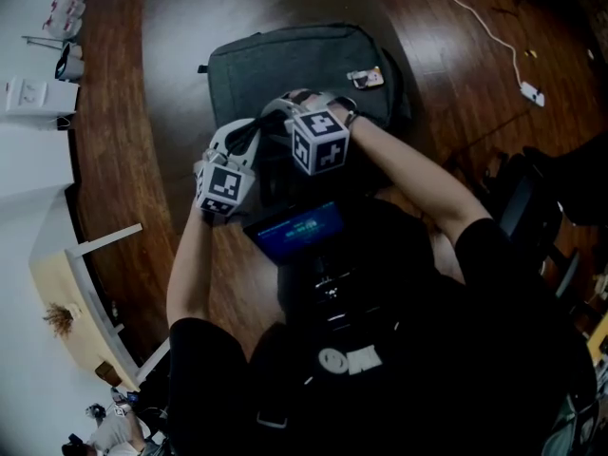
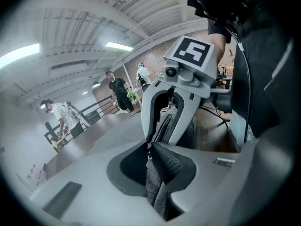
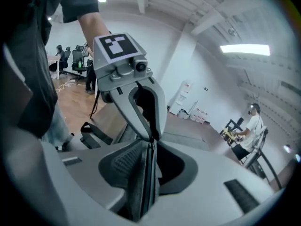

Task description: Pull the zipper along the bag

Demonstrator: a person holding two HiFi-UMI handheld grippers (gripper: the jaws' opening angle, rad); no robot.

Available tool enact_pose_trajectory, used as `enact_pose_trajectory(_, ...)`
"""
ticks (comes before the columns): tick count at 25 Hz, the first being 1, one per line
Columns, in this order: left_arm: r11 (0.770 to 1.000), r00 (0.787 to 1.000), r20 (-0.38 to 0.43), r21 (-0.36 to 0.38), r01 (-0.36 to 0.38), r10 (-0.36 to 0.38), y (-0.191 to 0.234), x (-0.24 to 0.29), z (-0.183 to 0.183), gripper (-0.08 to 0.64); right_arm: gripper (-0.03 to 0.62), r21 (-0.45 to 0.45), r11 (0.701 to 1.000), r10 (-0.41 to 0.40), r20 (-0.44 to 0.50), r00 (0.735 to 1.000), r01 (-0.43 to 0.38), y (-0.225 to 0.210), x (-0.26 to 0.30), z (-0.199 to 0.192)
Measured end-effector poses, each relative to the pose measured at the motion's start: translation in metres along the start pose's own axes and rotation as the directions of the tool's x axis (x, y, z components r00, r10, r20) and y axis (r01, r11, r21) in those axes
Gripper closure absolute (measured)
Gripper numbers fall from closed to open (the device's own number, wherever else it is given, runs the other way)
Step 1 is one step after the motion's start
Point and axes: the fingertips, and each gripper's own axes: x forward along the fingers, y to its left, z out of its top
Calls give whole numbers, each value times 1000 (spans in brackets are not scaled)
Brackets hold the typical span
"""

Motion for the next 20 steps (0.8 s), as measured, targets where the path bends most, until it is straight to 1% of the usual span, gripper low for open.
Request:
enact_pose_trajectory(2,998,1000,20,-57,22,-21,-5,1,1,522,465,-57,998,-33,-9,999,33,2,7,-5)
enact_pose_trajectory(4,994,998,42,-97,44,-40,-8,7,3,522,465,-105,993,-53,-23,998,51,2,13,-16)
enact_pose_trajectory(6,988,997,65,-141,60,-51,-7,13,6,522,472,-125,991,-57,-29,998,53,0,15,-21)
enact_pose_trajectory(9,972,994,85,-218,82,-65,-8,10,5,520,472,-144,988,-63,-27,998,59,2,16,-19)
enact_pose_trajectory(11,963,993,95,-253,88,-66,-9,13,6,520,472,-118,991,-61,-26,998,58,1,15,-22)
enact_pose_trajectory(13,958,993,97,-273,87,-63,-11,16,8,520,476,-63,997,-42,-33,999,40,2,13,-25)
enact_pose_trajectory(15,958,994,91,-278,76,-52,-12,17,6,520,482,-21,1000,-16,-64,998,15,4,12,-26)
enact_pose_trajectory(17,955,996,81,-289,64,-42,-13,20,4,520,502,11,1000,7,-110,994,-6,6,11,-30)
enact_pose_trajectory(19,953,996,83,-299,57,-34,-15,23,3,518,508,23,1000,22,-131,991,-19,7,10,-34)
enact_pose_trajectory(20,955,996,87,-293,54,-30,-15,23,3,518,509,27,999,28,-133,991,-25,8,9,-35)
